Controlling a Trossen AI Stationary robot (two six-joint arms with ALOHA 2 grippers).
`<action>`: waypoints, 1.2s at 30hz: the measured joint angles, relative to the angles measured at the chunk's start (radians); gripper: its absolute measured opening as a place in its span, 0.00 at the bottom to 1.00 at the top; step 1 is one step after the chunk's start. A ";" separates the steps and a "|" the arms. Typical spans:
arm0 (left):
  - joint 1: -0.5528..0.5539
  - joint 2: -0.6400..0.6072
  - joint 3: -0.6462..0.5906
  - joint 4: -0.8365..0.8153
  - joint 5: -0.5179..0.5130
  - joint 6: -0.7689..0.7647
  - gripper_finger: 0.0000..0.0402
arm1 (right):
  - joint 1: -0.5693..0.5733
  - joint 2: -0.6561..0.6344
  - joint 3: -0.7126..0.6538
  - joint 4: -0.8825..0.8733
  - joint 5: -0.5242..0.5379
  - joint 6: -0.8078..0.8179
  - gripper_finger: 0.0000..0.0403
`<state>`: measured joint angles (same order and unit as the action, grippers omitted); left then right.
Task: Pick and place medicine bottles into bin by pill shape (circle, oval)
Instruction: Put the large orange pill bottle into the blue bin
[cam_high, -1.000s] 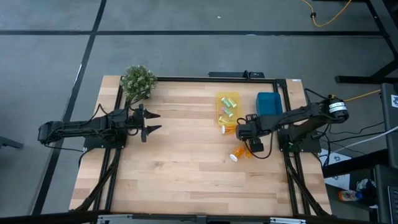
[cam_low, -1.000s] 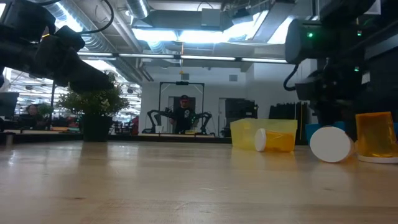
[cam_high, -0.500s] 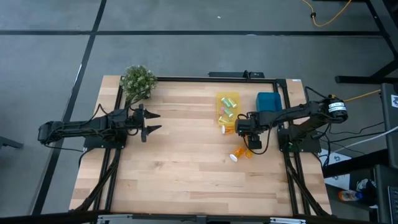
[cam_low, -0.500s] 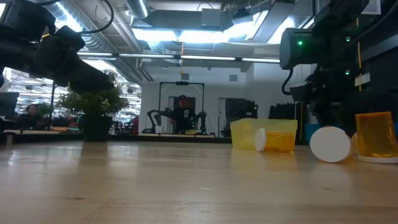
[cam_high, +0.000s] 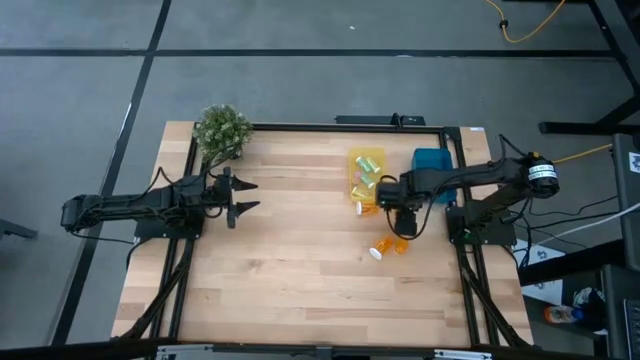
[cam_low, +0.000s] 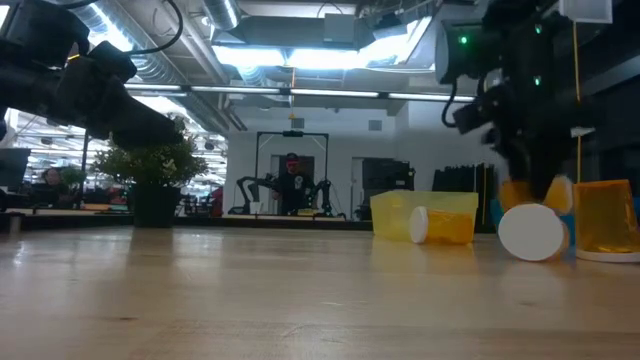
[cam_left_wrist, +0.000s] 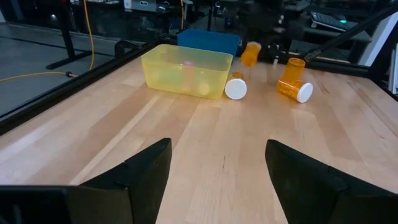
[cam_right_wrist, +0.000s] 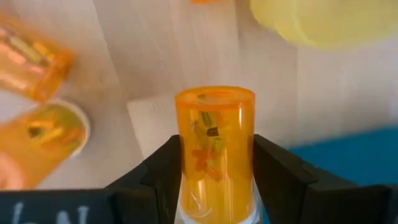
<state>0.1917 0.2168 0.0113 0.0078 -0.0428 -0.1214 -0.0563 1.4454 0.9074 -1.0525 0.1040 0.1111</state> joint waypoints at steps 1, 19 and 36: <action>0.000 0.000 0.000 0.000 0.000 0.000 0.63 | 0.000 0.000 0.021 -0.042 0.000 0.019 0.43; 0.000 0.000 0.000 0.000 0.000 0.000 0.63 | -0.107 -0.002 0.196 -0.515 0.399 0.490 0.43; 0.000 0.000 0.000 0.000 0.000 0.000 0.63 | -0.535 -0.089 0.195 -0.291 0.210 0.265 0.43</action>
<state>0.1918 0.2168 0.0113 0.0079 -0.0429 -0.1212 -0.5912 1.3568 1.1023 -1.3439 0.3142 0.3759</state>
